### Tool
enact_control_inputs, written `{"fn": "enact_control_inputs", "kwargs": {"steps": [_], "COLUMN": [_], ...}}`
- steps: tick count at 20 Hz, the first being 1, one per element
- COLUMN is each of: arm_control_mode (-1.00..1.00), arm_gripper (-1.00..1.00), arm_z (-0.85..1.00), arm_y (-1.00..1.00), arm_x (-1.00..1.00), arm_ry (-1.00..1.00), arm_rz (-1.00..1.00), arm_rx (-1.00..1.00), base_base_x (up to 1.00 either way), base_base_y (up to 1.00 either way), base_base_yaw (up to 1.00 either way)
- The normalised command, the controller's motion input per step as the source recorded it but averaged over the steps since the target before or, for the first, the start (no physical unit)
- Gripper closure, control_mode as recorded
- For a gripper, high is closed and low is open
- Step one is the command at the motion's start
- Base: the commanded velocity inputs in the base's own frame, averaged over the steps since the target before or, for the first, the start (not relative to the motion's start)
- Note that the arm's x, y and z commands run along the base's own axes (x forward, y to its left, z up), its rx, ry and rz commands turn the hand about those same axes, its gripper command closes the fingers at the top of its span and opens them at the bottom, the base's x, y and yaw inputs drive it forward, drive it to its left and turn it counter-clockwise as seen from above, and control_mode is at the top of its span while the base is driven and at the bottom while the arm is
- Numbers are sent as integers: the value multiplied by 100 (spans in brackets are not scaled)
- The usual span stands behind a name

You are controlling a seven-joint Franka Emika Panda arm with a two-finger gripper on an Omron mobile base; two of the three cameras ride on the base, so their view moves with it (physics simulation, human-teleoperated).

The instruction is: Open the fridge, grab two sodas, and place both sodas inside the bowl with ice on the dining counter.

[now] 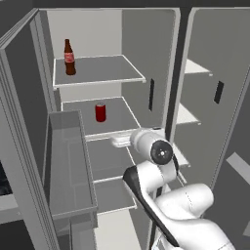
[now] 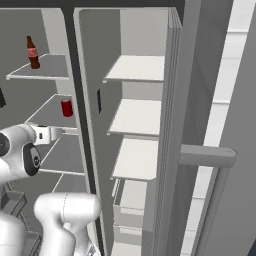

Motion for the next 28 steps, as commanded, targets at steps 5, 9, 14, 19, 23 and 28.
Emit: {"fn": "enact_control_inputs", "kwargs": {"steps": [5, 9, 14, 19, 23, 28], "arm_control_mode": [-100, -100, -100, -100, -100, -100], "arm_gripper": [-100, -100, -100, -100, -100, -100], "arm_z": [0, 0, 0, 0, 0, 0], "arm_y": [24, 5, 0, 0, 1, 6], "arm_x": [45, 39, 31, 4, 9, 26], "arm_ry": [-2, -2, -1, 0, 0, 0], "arm_rz": [3, 0, 0, 0, 0, 0], "arm_rx": [0, 0, 0, 0, 0, 0], "base_base_x": [0, 0, 0, 0, 0, 0], "base_base_y": [0, 0, 0, 0, 0, 0], "base_base_yaw": [0, 0, 0, 0, 0, 0]}}
